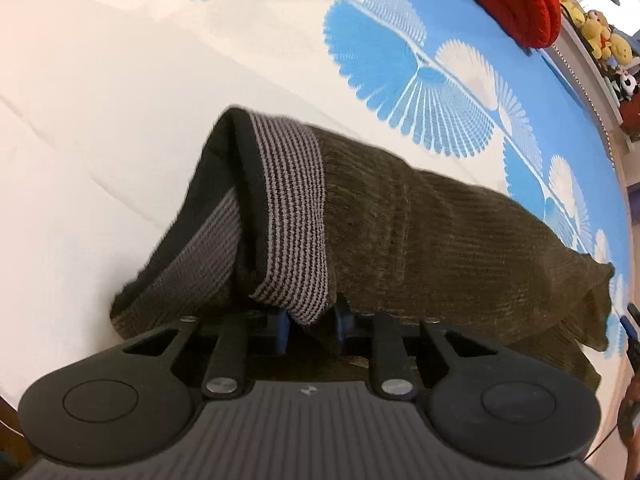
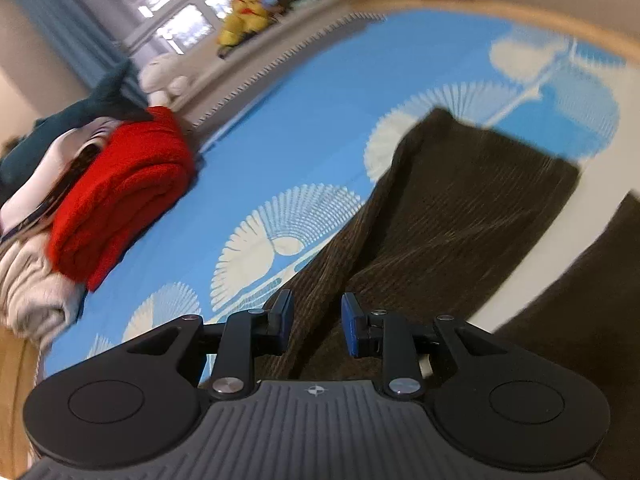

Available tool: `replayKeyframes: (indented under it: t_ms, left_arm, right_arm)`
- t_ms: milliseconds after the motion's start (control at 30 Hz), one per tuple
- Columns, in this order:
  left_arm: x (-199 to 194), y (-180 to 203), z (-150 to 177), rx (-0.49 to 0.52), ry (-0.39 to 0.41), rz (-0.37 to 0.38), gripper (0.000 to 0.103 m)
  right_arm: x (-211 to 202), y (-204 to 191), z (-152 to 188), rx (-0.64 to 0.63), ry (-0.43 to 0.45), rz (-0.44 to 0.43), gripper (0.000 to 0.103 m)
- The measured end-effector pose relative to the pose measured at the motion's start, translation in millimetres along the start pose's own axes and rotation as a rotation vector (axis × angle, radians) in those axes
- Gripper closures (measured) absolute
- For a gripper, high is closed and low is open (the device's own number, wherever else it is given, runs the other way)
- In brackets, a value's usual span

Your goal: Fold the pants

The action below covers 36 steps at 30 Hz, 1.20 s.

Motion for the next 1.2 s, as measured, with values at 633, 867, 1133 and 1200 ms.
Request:
replayKeyframes:
  t_ms: [633, 867, 1133, 1200]
  left_arm:
    - [-11, 1, -5, 0.003, -0.006, 0.006, 0.081]
    - [-35, 3, -5, 0.021, 0.068, 0.031, 0.085]
    - [-86, -8, 12, 0.108, 0.177, 0.038, 0.088]
    - [-87, -19, 15, 0.103, 0.152, 0.016, 0.088]
  right_arm:
    - [113, -5, -15, 0.146, -0.065, 0.066, 0.097]
    - [27, -1, -27, 0.087, -0.018, 0.064, 0.099]
    - [-116, 58, 34, -0.035, -0.013, 0.084, 0.1]
    - [-131, 85, 66, -0.033, -0.085, 0.126, 0.1]
Point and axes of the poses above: each gripper's, at about its wrist camera, not at the fingertips, and x roughly the way its jaws point, y to its right, z to its underside, the point moved 3 cm from there along x, roughly the way its jaws point, and after that the axes turned 10 degrees about z, right-handed, at the moved point
